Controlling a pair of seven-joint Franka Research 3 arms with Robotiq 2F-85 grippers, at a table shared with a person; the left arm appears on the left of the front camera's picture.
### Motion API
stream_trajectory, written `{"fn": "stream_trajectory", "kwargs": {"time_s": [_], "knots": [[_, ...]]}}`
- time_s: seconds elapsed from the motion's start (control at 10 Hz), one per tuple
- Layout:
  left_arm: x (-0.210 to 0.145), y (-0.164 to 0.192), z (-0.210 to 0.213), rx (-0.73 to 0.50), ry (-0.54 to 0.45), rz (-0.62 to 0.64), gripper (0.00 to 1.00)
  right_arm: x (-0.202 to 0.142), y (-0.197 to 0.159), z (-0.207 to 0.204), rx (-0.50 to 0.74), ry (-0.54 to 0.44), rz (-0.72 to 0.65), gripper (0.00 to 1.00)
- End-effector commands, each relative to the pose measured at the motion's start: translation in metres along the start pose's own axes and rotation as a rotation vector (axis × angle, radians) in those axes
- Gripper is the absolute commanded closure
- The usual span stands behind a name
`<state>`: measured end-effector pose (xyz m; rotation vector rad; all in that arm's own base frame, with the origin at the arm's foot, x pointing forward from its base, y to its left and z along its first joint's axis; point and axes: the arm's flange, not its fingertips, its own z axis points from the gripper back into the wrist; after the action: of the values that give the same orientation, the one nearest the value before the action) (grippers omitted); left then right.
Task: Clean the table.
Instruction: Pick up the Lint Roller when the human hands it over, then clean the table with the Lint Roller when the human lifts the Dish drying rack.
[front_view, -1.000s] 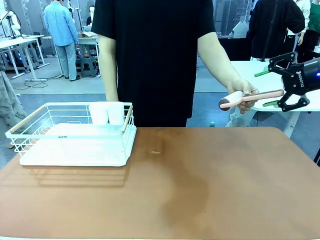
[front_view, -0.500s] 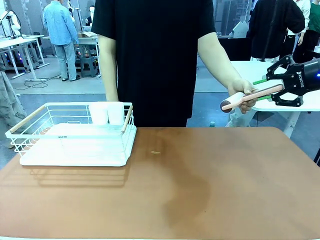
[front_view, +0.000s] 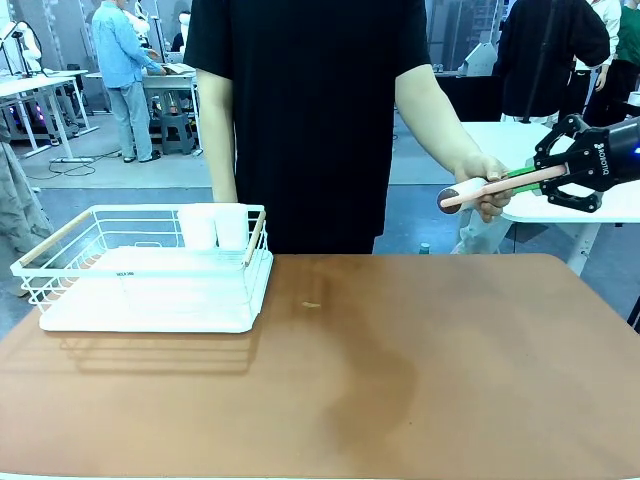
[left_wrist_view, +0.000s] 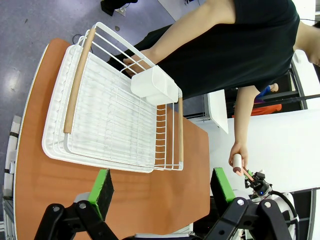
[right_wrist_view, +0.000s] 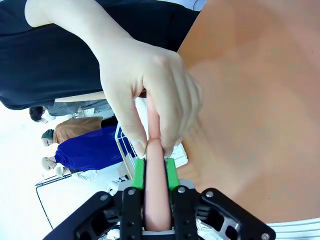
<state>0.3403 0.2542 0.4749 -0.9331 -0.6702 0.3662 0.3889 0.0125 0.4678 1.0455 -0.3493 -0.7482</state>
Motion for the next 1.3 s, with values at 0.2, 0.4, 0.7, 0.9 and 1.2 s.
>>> {"fn": "stream_trajectory", "kwargs": {"time_s": [0.2, 0.4, 0.7, 0.9, 1.2], "knots": [[0.001, -0.0008, 0.0022, -0.029, -0.011, 0.001, 0.0, -0.0002, 0.0003, -0.0001, 0.001, 0.0, 0.0, 0.99], [0.001, -0.0008, 0.0022, -0.029, -0.011, 0.001, 0.0, -0.0002, 0.0003, -0.0001, 0.001, 0.0, 0.0, 0.99], [0.001, -0.0008, 0.0022, -0.029, -0.011, 0.001, 0.0, -0.0002, 0.0003, -0.0001, 0.001, 0.0, 0.0, 0.99], [0.001, -0.0008, 0.0022, -0.029, -0.011, 0.001, 0.0, -0.0002, 0.0003, -0.0001, 0.001, 0.0, 0.0, 0.99], [0.001, -0.0008, 0.0022, -0.029, -0.011, 0.001, 0.0, -0.0002, 0.0003, -0.0001, 0.001, 0.0, 0.0, 0.99]]}}
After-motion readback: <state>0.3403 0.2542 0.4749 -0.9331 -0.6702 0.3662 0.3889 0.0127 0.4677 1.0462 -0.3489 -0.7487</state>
